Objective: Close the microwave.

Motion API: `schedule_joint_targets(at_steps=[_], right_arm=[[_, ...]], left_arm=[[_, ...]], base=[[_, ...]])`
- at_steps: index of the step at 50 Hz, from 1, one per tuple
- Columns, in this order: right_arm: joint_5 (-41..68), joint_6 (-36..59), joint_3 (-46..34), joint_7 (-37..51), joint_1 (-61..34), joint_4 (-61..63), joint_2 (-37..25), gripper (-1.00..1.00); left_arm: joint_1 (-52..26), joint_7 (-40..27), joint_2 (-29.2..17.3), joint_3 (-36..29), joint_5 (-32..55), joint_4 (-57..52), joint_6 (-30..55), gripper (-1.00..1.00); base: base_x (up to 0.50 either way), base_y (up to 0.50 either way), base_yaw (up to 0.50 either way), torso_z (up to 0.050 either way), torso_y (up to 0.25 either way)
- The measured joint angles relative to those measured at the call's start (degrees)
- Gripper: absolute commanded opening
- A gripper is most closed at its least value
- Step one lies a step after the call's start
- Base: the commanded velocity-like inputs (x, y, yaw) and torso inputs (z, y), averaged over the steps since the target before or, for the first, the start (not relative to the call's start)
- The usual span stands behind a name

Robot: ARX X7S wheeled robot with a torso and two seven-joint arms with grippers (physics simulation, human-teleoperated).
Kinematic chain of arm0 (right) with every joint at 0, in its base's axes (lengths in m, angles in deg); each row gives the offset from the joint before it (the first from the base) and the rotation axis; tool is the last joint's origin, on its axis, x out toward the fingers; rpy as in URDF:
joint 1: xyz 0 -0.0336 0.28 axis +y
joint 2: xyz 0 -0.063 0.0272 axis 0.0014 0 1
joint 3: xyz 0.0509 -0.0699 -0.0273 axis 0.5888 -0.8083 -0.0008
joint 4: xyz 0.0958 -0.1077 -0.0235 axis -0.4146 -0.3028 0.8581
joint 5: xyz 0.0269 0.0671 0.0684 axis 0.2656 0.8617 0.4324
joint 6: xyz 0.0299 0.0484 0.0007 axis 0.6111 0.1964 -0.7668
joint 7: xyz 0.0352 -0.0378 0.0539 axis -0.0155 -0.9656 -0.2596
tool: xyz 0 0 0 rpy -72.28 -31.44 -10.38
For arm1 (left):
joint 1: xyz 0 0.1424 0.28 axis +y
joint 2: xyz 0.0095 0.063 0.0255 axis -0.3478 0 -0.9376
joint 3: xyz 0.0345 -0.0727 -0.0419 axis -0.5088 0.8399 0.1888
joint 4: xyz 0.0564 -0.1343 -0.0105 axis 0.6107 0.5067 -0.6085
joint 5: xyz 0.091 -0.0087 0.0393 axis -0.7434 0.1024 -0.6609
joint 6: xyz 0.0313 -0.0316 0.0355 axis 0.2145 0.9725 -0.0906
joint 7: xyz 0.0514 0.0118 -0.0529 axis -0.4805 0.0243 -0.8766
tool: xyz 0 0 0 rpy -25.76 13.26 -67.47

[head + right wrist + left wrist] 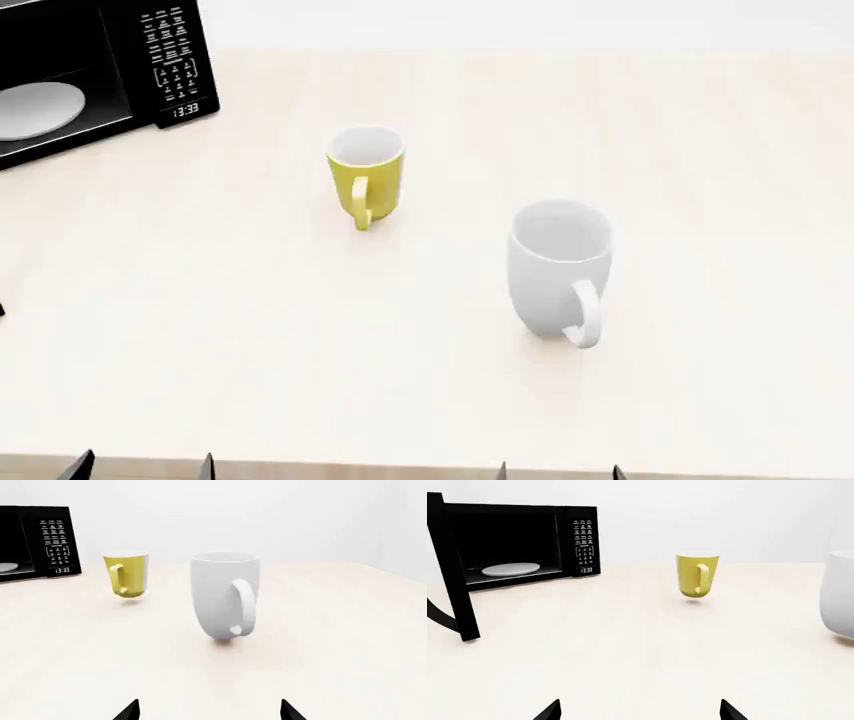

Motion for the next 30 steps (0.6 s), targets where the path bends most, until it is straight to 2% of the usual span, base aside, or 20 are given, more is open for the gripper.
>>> schedule_joint_targets(at_steps=[20,25,30], right_arm=[[3.2,-0.9,-3.2,2.9,0.1,0.0,-2.6,1.0],[2.1,-5.0,-4.1,4.4,0.3,1.2,-3.5,1.0],[2.7,-13.8,-3.9,5.5,0.9,5.8,-4.1,1.0]], left_arm=[[0.1,-2.7,-2.7,-3.3,2.1,-0.4,0.3,1.0],[0.6,-3.8,-3.3,-3.7,2.3,-2.5,-0.1,1.0],[1.9,-6.4,-4.1,-3.5,0.0,-10.1,-3.8,1.0]], base=[[0.0,0.0,0.0,0.0,0.0],[0.0,0.0,0.0,0.0,0.0],[0.0,0.0,0.0,0.0,0.0]])
